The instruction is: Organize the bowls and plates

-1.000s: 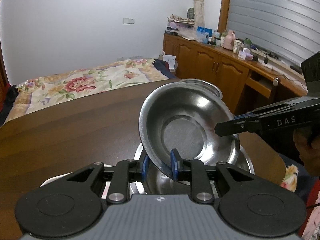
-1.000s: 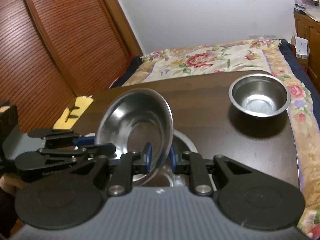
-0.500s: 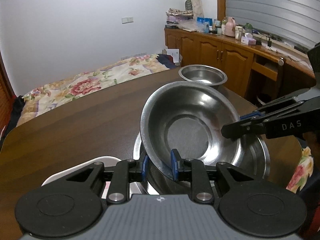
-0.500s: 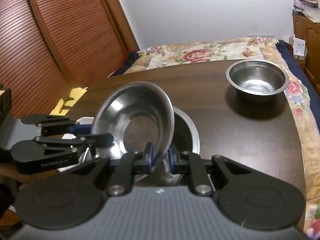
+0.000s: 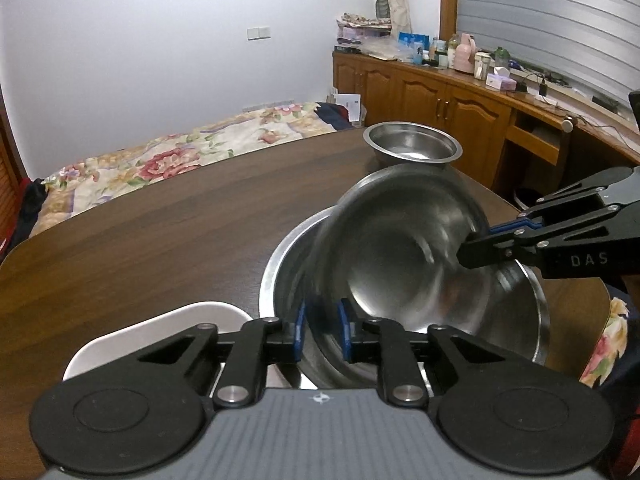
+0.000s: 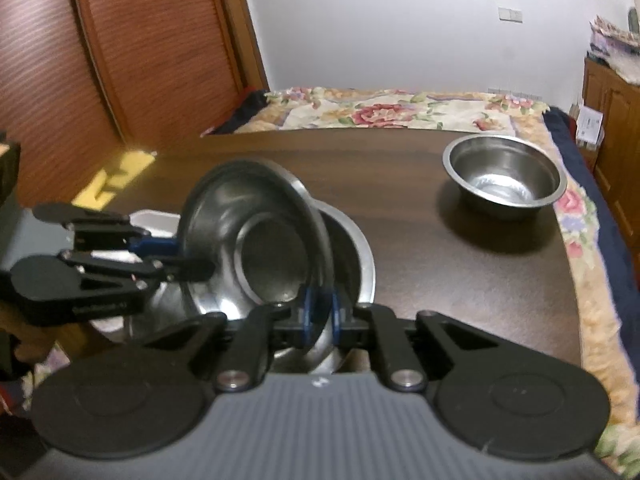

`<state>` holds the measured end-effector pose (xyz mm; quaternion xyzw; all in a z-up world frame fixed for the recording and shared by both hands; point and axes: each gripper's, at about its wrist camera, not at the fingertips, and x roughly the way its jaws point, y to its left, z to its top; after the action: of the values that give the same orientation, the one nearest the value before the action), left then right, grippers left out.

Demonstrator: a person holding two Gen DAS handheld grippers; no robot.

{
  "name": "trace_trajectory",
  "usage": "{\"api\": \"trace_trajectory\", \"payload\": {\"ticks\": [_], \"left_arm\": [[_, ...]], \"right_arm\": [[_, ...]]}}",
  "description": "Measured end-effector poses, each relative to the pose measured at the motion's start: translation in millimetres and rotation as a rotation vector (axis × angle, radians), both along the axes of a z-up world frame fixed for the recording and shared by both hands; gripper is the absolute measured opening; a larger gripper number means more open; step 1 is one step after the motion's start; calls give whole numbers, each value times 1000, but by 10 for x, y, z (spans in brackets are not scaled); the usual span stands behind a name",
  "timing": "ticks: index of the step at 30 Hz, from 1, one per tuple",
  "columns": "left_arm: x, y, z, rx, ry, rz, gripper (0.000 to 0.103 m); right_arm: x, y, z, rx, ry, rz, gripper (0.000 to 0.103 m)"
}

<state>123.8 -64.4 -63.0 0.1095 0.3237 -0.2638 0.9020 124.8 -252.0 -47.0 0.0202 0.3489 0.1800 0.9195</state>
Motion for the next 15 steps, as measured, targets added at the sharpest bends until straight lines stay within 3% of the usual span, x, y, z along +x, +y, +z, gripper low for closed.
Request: {"api": "trace_trajectory", "payload": {"ticks": [11,15], "left_arm": [[2,73,65,-39,-6,12,19],[-29,107,142,-45,-27,19,19]], "right_arm": [[52,152,43,-175,-23,44,10],[87,158,50,-190,-23,43,11]]}}
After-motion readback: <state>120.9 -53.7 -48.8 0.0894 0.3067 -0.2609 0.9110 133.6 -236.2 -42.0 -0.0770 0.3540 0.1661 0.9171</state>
